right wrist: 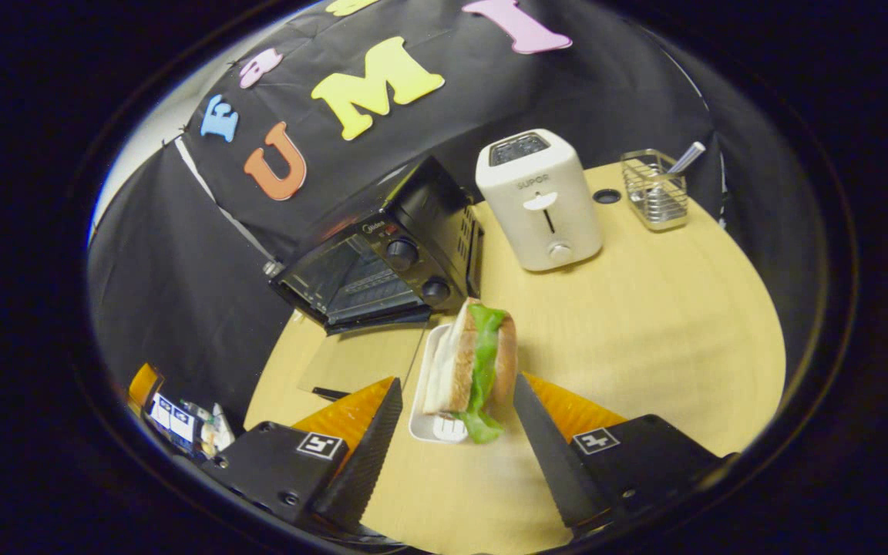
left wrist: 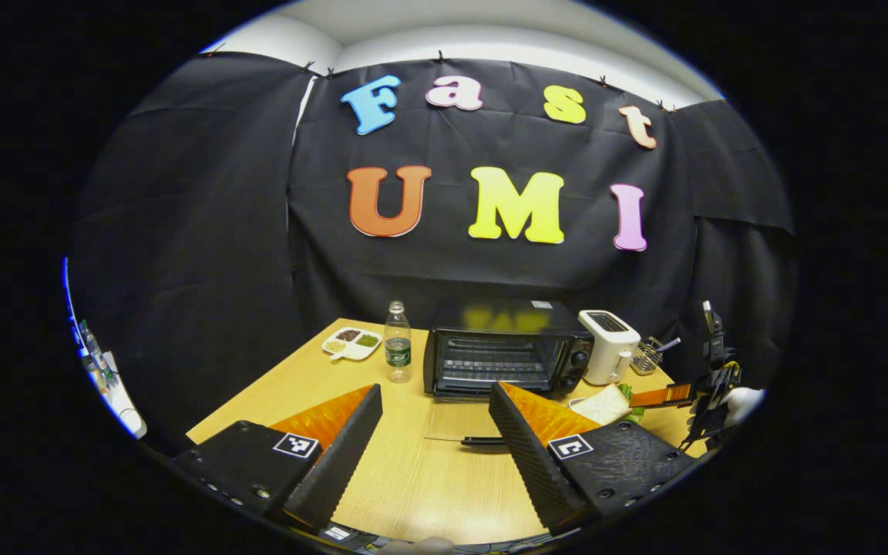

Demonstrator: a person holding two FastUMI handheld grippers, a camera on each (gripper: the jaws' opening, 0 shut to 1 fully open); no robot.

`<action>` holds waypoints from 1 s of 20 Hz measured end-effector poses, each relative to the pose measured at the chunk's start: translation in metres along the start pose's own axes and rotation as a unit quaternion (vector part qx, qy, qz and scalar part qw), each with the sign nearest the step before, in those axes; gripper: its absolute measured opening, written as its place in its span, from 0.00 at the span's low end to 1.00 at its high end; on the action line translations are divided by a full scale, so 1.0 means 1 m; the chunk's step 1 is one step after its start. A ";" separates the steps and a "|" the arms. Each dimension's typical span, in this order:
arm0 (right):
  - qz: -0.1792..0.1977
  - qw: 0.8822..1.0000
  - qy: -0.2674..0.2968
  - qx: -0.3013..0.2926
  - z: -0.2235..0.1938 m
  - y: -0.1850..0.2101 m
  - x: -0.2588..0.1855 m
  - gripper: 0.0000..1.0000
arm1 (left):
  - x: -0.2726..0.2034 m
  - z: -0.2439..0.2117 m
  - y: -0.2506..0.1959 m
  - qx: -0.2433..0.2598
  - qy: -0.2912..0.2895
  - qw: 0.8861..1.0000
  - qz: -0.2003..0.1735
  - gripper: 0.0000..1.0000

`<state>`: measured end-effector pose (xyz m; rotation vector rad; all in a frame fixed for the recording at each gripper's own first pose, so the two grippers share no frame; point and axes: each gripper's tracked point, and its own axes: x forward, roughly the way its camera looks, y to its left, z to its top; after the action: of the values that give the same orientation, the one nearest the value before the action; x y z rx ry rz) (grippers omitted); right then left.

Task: Open the electric oven with the left hand, put the food in, and close the electric oven.

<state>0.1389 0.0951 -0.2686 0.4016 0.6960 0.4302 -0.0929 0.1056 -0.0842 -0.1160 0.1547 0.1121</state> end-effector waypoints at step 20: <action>0.086 0.990 0.082 0.073 0.025 -0.017 0.061 0.34 | -0.010 0.008 -0.045 0.012 -0.007 0.999 0.043 0.93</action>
<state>0.2022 0.1059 -0.2911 0.5713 0.8583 0.5825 -0.0961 0.0612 -0.0698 -0.0839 0.1463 0.1972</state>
